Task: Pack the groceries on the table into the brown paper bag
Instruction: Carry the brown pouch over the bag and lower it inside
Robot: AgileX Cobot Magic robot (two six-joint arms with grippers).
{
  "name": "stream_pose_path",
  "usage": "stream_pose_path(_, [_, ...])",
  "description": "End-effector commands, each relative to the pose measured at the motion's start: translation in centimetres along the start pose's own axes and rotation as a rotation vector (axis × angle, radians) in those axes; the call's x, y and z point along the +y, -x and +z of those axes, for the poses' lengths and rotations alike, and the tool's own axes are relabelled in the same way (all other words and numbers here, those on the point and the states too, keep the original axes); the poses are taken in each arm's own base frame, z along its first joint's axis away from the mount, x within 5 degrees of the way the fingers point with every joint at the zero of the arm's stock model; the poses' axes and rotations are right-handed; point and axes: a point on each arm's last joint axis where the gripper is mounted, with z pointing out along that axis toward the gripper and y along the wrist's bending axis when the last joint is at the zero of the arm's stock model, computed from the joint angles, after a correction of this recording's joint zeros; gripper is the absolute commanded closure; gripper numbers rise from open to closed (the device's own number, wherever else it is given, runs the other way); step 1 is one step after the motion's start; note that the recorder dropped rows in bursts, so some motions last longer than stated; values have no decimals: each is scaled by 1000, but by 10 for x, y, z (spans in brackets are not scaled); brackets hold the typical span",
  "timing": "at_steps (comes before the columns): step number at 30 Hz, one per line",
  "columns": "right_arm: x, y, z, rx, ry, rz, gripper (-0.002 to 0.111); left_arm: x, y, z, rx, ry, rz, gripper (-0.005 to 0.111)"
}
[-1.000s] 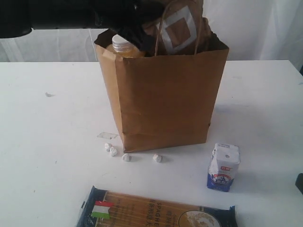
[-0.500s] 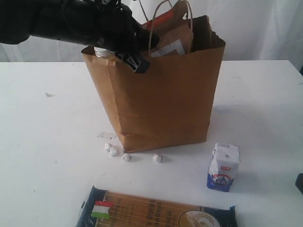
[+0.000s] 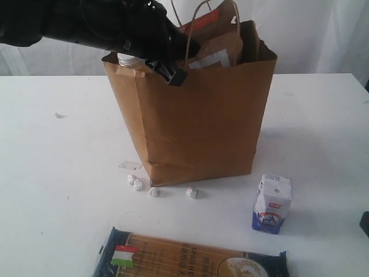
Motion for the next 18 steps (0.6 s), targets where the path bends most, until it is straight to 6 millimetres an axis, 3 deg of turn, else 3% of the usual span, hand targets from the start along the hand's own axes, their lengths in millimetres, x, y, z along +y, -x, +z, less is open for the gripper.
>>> stream_pose_path(1, [0, -1, 0, -7, -5, 7, 108, 1, 2, 1, -18, 7, -42, 96])
stream_pose_path(4, [0, -1, 0, -7, -5, 7, 108, 5, 3, 1, -32, 48, -60, 69])
stream_pose_path(7, [0, -1, 0, -7, -5, 7, 108, 5, 3, 1, -35, 47, -67, 50])
stream_pose_path(18, [0, -1, 0, -7, -5, 7, 108, -6, 19, -9, -76, 33, -31, 48])
